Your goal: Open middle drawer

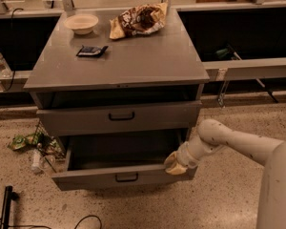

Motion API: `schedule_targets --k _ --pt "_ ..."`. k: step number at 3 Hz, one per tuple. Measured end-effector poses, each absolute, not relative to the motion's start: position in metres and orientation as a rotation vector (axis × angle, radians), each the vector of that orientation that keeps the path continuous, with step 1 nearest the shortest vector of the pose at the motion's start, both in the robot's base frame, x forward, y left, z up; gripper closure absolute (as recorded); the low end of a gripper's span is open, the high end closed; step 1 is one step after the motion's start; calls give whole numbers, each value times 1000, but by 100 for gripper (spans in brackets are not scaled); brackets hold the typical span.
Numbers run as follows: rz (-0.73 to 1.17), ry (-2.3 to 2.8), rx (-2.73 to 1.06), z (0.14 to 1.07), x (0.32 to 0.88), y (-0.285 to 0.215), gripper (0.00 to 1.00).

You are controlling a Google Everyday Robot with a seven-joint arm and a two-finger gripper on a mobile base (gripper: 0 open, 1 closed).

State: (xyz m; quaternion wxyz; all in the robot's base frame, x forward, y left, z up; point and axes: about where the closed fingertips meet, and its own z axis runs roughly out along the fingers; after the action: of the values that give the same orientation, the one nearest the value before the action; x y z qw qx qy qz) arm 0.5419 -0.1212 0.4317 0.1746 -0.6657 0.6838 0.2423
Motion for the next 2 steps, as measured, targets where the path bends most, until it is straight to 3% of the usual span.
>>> schedule_targets --k 1,2 --pt "707 1956 -1882 431 533 -122 84" --pt "707 1956 -1882 432 533 -122 61"
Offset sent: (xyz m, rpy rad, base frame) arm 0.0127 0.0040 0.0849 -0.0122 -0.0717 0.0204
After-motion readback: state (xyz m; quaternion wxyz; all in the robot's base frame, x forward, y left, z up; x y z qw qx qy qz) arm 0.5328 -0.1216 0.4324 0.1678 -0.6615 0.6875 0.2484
